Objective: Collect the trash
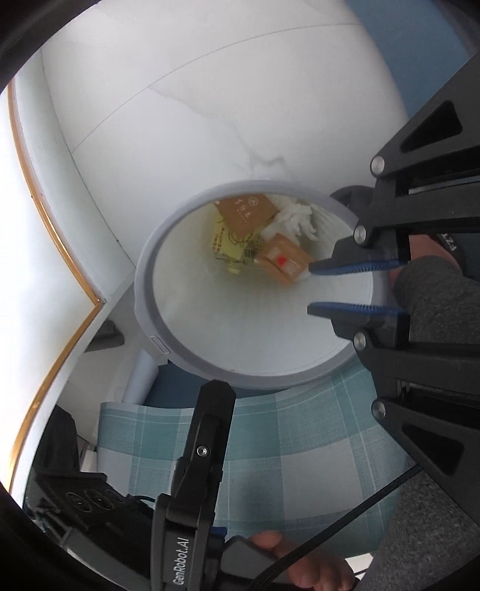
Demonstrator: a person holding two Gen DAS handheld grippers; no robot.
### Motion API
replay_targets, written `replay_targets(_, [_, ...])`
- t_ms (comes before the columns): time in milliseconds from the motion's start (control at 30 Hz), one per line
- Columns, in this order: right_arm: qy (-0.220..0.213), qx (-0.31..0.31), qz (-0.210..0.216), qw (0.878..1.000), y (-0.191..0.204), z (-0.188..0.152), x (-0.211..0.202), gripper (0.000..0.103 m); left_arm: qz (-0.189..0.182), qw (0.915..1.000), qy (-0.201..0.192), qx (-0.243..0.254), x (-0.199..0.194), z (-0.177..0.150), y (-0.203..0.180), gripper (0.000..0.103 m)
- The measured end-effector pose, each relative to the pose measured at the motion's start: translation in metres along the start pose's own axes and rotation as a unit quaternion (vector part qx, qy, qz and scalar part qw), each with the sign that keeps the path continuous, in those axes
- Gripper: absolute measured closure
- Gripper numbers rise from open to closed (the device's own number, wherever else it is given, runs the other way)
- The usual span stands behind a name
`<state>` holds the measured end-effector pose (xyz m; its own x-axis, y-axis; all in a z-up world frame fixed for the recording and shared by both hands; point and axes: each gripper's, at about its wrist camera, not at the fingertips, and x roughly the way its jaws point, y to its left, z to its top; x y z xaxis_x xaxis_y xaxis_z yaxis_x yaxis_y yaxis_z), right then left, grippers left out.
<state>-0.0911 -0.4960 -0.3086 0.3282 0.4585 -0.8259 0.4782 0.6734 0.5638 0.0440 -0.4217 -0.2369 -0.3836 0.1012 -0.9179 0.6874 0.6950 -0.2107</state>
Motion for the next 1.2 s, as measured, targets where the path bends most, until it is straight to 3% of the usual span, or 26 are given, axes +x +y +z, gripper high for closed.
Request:
replay_targets(133, [-0.007,0.005,-0.005,1.000,-0.002,-0.001,-0.010,0.073,0.015,0.9996,-0.023,0.009,-0.008,-0.007,-0.003,0.023])
replay_targets(267, [-0.015,0.008,-0.010,1.000,0.000,0.000,-0.017,0.069,0.023,0.9977,-0.063,0.015,-0.024,-0.016,-0.001,0.023])
replay_targets(533, [-0.039,0.013,-0.013,0.999,0.004,0.005,-0.041,0.052,0.040,0.9883,-0.147,0.010,-0.062,-0.036,0.002,0.019])
replay_targets(833, [-0.058,0.018,-0.015,0.998,0.022,0.007,-0.074,0.036,0.036,0.9709,-0.237,-0.002,-0.110,-0.063,0.007,0.019])
replay_targets(933, [-0.065,0.020,-0.019,0.997,0.031,0.009,-0.088,0.028,0.065,0.9613,-0.267,0.012,-0.129,-0.076,0.001,0.019])
replay_targets(1100, [-0.076,0.028,-0.017,0.997,0.042,0.009,-0.109,0.021,0.042,0.9560,-0.290,0.000,-0.146,-0.091,0.007,0.019])
replay_targets(1200, [-0.083,0.024,-0.034,0.996,0.049,0.006,-0.119,0.016,0.049,0.9554,-0.291,0.001,-0.149,-0.095,0.006,0.019])
